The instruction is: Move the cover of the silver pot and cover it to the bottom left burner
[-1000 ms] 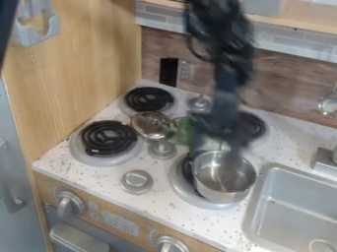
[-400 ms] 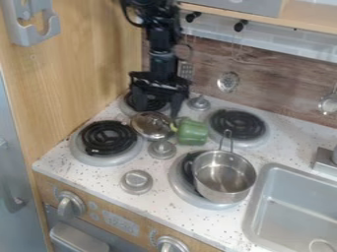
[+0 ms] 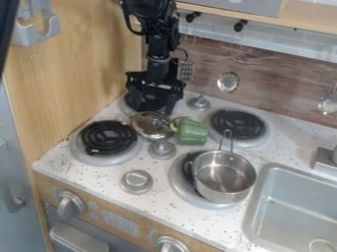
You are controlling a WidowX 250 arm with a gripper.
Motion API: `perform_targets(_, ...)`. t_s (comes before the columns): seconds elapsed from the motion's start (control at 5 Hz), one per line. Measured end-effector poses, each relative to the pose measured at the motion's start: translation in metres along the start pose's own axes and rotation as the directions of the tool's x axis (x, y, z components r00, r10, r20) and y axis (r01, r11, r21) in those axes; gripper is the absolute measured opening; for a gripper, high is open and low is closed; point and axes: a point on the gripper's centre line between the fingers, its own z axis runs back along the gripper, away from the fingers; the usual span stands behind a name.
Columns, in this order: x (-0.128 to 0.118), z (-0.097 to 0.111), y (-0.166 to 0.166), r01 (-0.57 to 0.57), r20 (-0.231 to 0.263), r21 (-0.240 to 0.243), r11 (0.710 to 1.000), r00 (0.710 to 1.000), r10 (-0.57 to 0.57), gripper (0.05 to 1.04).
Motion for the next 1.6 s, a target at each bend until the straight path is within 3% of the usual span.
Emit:
perform_targets(0.2,0.013,-0.011,0.0,-0.032,-0.006,0.017,0.999,0.999,0.032,0.998)
perform_targets(0.6,0.034,-0.05,-0.006,-0.064,-0.081,0.057,0.996,0.994,0.068,0.998)
perform_targets(1.0,0.037,-0.059,-0.014,-0.044,-0.13,0.063,0.997,0.99,0.052,0.959)
perform_targets(1.4,0.026,-0.057,-0.011,-0.038,-0.116,0.07,0.997,0.992,0.046,0.412)
perform_targets(1.6,0.02,-0.056,-0.01,-0.039,-0.116,0.072,0.997,0.992,0.047,0.264)
